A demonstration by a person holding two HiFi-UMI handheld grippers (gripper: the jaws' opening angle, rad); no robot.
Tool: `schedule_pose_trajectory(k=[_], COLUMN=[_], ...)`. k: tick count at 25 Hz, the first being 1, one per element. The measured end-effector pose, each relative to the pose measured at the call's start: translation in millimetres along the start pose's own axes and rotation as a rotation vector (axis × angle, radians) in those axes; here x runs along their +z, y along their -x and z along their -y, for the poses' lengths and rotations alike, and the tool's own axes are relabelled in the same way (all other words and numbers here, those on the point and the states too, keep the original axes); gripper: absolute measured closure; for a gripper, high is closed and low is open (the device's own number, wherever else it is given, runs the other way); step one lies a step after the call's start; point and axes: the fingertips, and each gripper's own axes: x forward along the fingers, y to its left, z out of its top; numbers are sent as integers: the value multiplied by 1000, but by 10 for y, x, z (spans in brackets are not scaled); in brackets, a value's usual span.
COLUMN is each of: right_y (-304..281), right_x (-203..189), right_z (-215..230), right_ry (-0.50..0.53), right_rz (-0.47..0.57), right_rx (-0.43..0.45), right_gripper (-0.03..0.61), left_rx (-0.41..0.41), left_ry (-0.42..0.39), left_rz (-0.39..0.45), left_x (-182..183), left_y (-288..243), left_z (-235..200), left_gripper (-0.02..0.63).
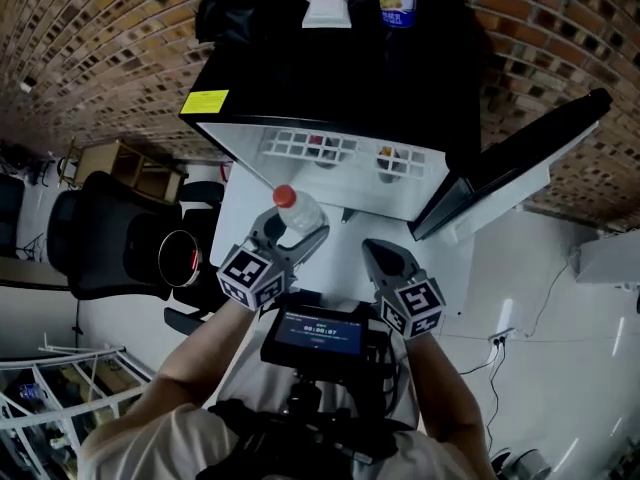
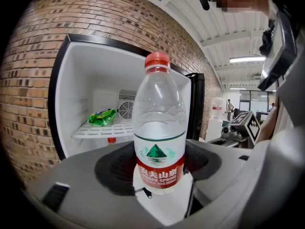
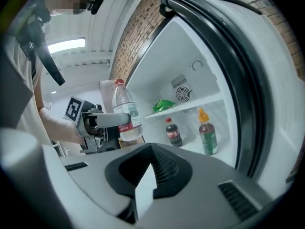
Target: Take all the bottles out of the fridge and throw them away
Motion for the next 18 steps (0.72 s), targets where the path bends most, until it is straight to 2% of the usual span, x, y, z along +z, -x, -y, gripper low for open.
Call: schedule_pose_trajectory(k=[5, 9, 14, 18], right_y=[-188, -411, -710, -1039], right_x=[-103, -51, -22, -69], right_z=[-119, -238, -365, -621], right_ry=[13, 39, 48, 61], right_rz=[-46, -55, -75, -101], right_rx=[41, 52, 29, 44], right_gripper=[578, 578, 578, 578], left_rx=[-3, -21, -29, -28], left_ry=[33, 111, 180, 233], left_rz=[-23, -48, -59, -62], left_x=[-295, -422, -688, -892], left_y=[209, 306, 455, 628], left_z=[-28, -107, -459, -815], left_gripper=[311, 311, 311, 311])
